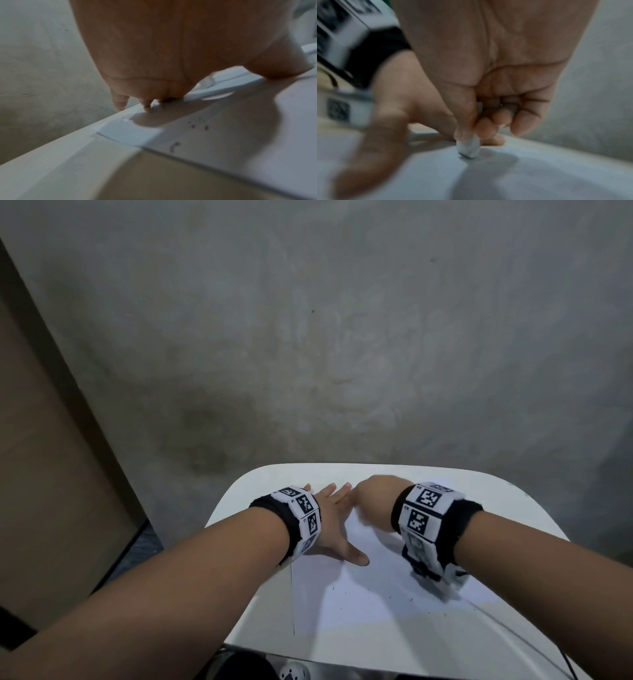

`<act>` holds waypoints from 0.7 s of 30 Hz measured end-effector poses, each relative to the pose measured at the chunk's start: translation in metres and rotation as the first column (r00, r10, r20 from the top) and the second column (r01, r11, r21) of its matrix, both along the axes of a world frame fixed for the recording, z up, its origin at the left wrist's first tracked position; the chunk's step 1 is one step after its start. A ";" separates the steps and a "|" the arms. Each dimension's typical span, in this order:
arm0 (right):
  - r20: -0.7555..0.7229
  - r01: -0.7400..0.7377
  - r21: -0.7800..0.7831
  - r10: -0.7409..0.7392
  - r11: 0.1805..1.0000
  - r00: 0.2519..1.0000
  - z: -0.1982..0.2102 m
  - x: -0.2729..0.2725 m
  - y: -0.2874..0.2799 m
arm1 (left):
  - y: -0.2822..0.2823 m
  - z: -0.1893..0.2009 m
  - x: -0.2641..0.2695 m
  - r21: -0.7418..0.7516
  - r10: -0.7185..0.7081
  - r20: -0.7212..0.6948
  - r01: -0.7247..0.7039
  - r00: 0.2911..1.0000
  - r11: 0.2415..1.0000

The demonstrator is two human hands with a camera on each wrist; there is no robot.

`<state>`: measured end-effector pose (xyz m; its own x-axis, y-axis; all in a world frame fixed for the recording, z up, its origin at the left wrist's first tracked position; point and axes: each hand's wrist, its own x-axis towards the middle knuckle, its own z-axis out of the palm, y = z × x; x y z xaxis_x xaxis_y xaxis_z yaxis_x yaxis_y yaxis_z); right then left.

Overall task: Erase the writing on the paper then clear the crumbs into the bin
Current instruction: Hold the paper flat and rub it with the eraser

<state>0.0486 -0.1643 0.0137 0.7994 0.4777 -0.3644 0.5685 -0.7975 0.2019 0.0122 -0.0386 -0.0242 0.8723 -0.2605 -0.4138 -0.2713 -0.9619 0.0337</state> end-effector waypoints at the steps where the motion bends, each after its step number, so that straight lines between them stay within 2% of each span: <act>1: -0.026 -0.005 0.024 0.006 1.000 1.000 0.000 -0.003 0.000 | 0.000 0.000 0.001 -0.004 -0.002 0.004 0.002 1.000 1.000; 3: -0.039 0.030 0.051 -0.028 0.998 0.999 0.007 0.003 -0.006 | 0.001 -0.001 0.000 0.023 -0.011 0.012 0.010 1.000 1.000; 6: 0.028 0.044 0.000 -0.044 0.999 0.999 0.011 0.008 -0.008 | 0.002 -0.001 0.000 0.034 -0.007 0.013 0.006 1.000 0.999; 8: -0.030 -0.014 0.017 0.014 1.000 0.999 0.005 -0.002 -0.002 | 0.000 -0.001 0.000 0.012 -0.005 0.007 0.004 1.000 1.000; 10: -0.071 -0.011 0.051 0.015 0.999 0.997 0.005 -0.003 -0.005 | 0.001 -0.002 0.002 0.025 -0.010 0.010 0.010 1.000 1.000; 13: 0.023 0.048 0.030 -0.048 0.998 0.999 0.014 0.010 -0.014 | 0.002 -0.002 0.001 0.070 -0.012 0.011 0.011 1.000 0.998; 17: -0.059 -0.033 0.067 0.037 0.997 0.998 0.005 -0.006 -0.007 | 0.000 -0.003 0.001 0.031 -0.015 0.036 0.014 0.999 0.999; 21: 0.015 0.063 0.032 -0.064 0.997 0.998 0.017 0.011 -0.020 | 0.003 -0.004 0.002 0.059 -0.011 0.033 0.009 0.999 0.998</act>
